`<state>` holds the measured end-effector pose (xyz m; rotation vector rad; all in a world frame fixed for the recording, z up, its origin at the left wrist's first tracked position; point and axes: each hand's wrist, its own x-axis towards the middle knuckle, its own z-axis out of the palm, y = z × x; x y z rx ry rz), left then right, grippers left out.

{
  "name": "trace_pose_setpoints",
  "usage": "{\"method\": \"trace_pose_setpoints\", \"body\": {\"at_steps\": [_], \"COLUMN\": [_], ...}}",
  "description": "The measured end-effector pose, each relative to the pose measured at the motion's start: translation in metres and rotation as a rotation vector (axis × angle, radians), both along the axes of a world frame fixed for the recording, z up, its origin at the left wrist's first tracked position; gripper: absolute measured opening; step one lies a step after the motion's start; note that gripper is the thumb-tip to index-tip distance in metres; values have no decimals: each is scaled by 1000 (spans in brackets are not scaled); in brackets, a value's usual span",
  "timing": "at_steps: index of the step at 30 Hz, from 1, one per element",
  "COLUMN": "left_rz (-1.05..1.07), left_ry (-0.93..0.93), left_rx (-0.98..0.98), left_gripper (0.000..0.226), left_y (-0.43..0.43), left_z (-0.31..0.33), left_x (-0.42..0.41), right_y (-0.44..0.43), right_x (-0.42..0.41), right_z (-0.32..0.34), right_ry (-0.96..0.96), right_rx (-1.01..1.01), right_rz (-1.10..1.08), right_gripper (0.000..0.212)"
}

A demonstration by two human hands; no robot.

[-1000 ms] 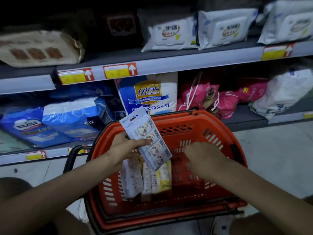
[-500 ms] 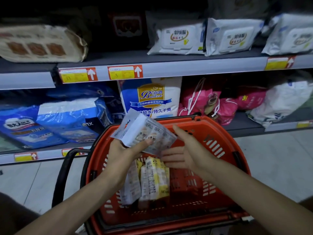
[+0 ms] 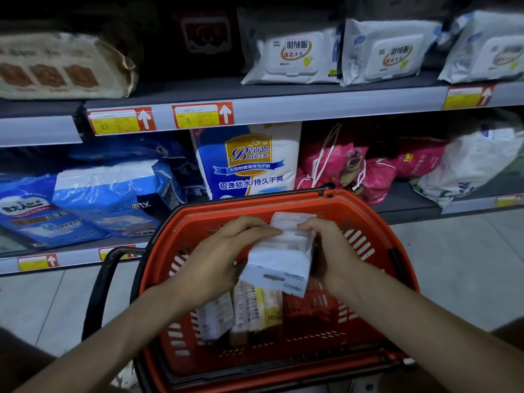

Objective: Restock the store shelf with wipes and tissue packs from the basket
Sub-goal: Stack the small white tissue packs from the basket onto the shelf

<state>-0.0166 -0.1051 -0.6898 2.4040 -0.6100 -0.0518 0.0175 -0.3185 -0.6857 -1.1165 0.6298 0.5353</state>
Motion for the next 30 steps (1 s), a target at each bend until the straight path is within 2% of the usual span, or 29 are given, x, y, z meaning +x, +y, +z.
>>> {"method": "trace_pose_setpoints", "body": {"at_steps": [1, 3, 6, 9, 15, 18, 22, 26, 28, 30], "left_rz": [22, 108, 247, 339, 317, 330, 349, 298, 329, 355], "left_ry": [7, 19, 126, 274, 446, 551, 547, 538, 666, 756], "left_rx": [74, 91, -65, -222, -401, -610, -674, -741, -854, -979], "left_gripper": [86, 77, 49, 38, 63, 72, 94, 72, 62, 41], "left_y": [4, 7, 5, -3, -25, -33, -32, -21, -14, 4], "left_z": [1, 1, -4, -7, 5, 11, 13, 23, 35, 42], "left_x": [0, -1, -4, -9, -15, -14, -14, -24, -20, -17], "right_y": [-3, -8, -12, -12, 5, 11, 14, 11, 7, 4], "right_x": [1, 1, 1, 0, -9, -14, -20, -26, -28, -31], "right_z": [-1, 1, 5, 6, 9, 20, 30, 39, 42, 45], "right_ry": [-21, -53, -112, -199, -320, -374, -517, -551, -598, -672], "right_rx": [-57, -152, -225, -266, -295, -227, -207, -112, -92, -101], "right_rz": [-1, -3, -15, -3, 14, 47, 133, 145, 152, 165], "right_gripper": [73, 62, 37, 31, 33, 30, 28, 32, 31, 29]}}
